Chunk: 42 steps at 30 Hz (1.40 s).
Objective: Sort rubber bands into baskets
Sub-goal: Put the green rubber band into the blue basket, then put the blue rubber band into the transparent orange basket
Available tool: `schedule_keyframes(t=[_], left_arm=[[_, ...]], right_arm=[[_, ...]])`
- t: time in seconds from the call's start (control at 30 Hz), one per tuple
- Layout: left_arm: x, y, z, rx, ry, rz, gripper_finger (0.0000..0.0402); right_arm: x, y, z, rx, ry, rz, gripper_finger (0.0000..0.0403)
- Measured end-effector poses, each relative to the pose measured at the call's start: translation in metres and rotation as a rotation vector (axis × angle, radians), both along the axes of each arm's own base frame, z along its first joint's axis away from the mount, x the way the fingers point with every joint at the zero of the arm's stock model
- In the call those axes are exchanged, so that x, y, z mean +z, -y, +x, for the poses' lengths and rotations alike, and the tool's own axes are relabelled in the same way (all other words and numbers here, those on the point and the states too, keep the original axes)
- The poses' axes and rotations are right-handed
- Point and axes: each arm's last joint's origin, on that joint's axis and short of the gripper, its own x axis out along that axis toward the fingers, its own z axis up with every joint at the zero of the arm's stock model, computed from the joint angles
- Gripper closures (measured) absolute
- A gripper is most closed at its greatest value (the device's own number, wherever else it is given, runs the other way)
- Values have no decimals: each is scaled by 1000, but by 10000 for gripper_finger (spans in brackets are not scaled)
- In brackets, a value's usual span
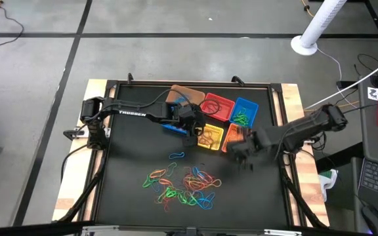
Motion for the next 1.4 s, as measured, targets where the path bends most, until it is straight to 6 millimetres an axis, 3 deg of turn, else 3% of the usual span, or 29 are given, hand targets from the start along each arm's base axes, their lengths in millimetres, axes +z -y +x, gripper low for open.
schedule_keyframes(t=[0.23, 0.47, 0.63, 0.93, 1.17, 1.4], left_arm=[[0, 0, 0, 0, 0, 0, 284], [1, 8, -7, -55, -70, 22, 284], [7, 21, -21, -95, -159, 18, 284], [12, 44, -50, -82, -361, -49, 284], [11, 63, -53, -91, -383, -102, 284], [10, 72, -43, -57, -294, -133, 284]], right_arm=[[18, 64, -8, -68, 10, -157, 397], [14, 125, -14, -165, -40, -186, 394], [9, 158, -24, -278, -52, -189, 393], [7, 185, -33, -369, -22, -100, 387], [2, 194, -33, -396, -33, -85, 316], [1, 196, -29, -396, -8, -93, 259]])
